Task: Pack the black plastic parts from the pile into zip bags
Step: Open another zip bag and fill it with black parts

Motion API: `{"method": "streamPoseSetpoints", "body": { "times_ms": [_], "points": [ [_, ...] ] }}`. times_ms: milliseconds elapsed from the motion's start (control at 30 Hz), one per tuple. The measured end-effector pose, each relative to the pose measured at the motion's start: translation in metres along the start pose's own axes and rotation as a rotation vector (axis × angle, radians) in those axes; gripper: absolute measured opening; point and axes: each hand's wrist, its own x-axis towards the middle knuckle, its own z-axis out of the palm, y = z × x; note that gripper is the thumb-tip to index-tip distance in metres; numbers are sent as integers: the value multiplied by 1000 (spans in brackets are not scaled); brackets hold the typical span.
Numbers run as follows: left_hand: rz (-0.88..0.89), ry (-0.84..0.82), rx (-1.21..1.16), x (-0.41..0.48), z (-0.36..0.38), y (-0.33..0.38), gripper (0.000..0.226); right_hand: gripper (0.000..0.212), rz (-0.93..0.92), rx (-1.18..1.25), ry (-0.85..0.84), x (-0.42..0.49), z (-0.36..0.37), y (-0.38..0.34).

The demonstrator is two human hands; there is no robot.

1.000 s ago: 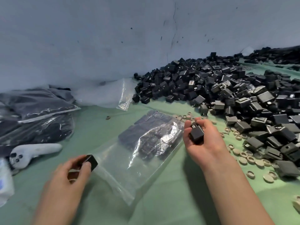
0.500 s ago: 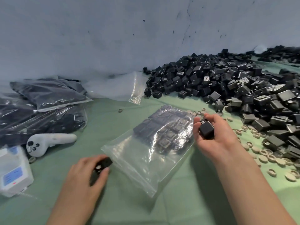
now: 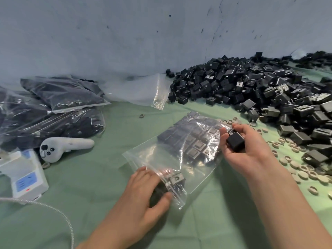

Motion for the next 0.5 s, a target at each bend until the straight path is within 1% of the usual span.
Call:
{"method": "streamPoseSetpoints", "body": {
  "times_ms": [67,267,367,500],
  "points": [
    [9,-4,-64,4,-3,-3,34,11,-8,5,5,0,-1,-3],
    [-77,-55,-170,23,9,0,31,17,-1,3,6,2,-2,-4],
    [-75,-113,-216,35,16,8,34,15,4,8,15,3,-3,-7],
    [-88,-117,-260,43,17,7,38,16,8,7,22,4,-6,-11]
  ]
}}
